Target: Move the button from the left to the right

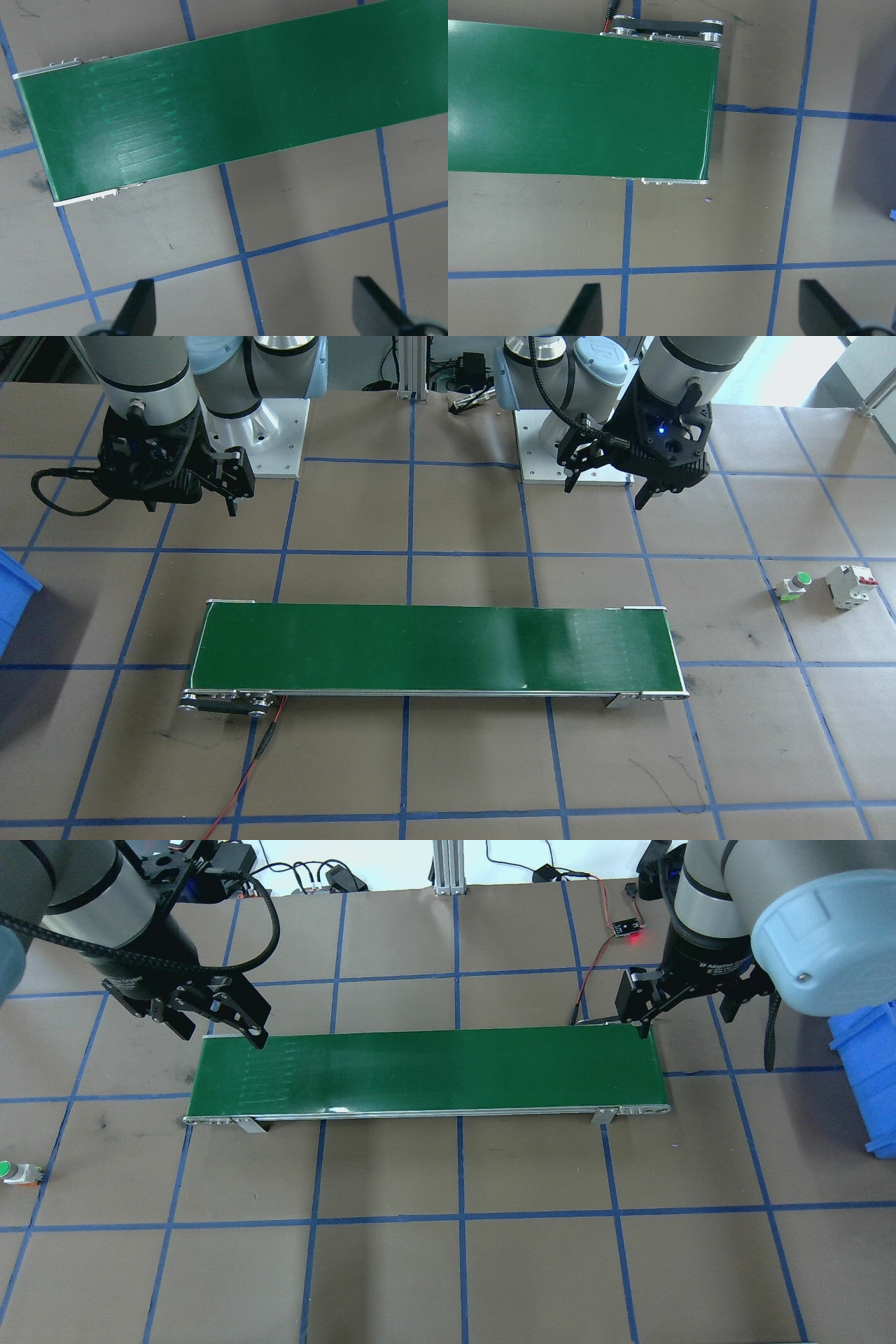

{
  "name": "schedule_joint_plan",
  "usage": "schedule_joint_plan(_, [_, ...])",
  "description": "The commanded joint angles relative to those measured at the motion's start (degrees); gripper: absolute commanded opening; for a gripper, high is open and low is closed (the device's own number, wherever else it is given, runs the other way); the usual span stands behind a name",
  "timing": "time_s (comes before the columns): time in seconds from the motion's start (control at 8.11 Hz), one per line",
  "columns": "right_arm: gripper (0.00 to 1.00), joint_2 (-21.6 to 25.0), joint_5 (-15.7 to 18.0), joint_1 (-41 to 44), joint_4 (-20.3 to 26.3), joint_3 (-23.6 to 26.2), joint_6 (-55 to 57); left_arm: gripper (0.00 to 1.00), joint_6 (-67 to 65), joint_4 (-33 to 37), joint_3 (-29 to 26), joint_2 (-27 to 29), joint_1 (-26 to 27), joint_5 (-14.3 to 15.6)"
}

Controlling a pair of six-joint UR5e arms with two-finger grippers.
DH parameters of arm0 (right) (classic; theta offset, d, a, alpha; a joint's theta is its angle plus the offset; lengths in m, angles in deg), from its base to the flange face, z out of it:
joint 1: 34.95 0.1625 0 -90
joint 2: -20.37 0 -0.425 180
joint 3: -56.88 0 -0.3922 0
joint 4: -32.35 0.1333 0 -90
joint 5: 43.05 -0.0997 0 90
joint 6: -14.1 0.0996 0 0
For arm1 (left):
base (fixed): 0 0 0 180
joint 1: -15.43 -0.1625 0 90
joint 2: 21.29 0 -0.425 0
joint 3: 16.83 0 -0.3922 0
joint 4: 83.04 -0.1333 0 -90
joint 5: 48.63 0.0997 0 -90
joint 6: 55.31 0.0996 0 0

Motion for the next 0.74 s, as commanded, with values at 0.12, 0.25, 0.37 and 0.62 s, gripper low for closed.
schedule_joint_plan(0.12, [1.0,0.0,0.0,0.0,0.0,-0.1,0.0,1.0,3.0,-0.1,-0.4,-0.1,-2.0,0.1])
schedule_joint_plan(0.25, [1.0,0.0,0.0,0.0,0.0,0.0,0.0,1.0,5.6,0.0,-0.2,-0.1,-6.4,1.1])
schedule_joint_plan(0.37, [1.0,-0.1,0.0,0.0,-0.1,0.0,0.1,1.0,10.8,-0.1,0.2,0.2,-12.7,3.5])
schedule_joint_plan(0.62, [1.0,-0.1,0.0,0.0,0.0,0.0,0.1,1.0,25.0,-6.1,0.4,3.4,-24.3,4.4])
